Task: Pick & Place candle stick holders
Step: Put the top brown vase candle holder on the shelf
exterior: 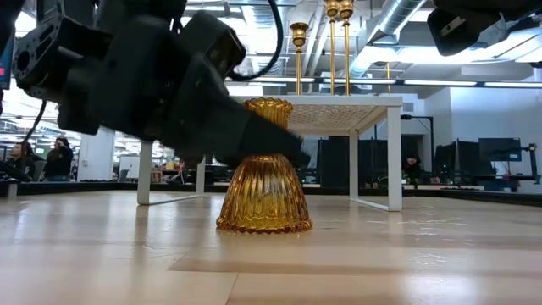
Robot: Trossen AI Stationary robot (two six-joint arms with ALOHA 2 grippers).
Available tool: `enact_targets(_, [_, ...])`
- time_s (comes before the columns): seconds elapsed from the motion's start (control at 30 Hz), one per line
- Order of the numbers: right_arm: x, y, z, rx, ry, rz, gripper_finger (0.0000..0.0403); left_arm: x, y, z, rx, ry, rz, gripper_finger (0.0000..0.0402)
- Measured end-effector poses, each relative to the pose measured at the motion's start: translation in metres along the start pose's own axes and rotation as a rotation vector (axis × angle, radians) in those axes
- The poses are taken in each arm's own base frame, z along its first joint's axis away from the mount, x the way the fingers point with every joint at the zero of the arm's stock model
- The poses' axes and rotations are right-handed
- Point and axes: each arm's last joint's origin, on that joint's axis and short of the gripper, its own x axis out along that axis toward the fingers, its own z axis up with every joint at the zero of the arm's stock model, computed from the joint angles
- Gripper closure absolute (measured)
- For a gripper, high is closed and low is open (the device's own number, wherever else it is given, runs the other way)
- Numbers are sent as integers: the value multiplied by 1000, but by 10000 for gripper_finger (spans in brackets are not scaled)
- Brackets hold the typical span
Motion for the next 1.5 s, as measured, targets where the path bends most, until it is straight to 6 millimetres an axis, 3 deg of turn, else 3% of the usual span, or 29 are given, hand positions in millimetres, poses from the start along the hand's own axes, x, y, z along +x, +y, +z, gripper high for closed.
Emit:
enact_targets(0.33, [0, 0, 0, 0, 0, 0, 403, 1, 6, 1, -29, -5, 17, 121])
enact_targets(0.87, [0, 0, 0, 0, 0, 0, 403, 1, 9, 1, -62, -6, 27, 225])
enact_targets(1.2, [0, 0, 0, 0, 0, 0, 403, 1, 9, 2, -62, -14, 27, 259])
enact_targets(1.5, [0, 0, 0, 0, 1, 0, 403, -3, 7, 8, -88, -8, 16, 264])
